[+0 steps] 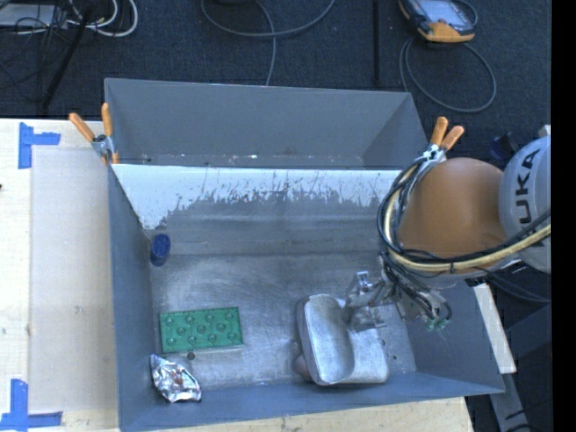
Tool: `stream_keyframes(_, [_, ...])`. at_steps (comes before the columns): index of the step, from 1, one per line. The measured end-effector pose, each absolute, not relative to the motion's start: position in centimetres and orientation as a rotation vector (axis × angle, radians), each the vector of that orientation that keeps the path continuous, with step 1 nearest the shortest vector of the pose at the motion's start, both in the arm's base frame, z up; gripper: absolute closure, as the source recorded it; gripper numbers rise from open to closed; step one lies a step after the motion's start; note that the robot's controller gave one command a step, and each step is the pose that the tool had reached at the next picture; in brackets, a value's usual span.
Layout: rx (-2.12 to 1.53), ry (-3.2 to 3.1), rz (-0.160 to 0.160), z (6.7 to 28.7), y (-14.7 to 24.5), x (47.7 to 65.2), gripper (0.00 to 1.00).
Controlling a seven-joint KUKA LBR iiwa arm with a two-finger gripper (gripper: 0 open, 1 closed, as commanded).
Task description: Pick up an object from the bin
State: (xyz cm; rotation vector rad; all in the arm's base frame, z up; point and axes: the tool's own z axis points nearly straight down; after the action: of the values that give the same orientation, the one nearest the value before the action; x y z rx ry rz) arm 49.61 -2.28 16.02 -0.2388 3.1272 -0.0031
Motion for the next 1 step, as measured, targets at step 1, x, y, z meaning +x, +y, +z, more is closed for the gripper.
stream_keyframes(1, [-0.123,3.128,-0.001,11.29,-2.63,50.25,1.00])
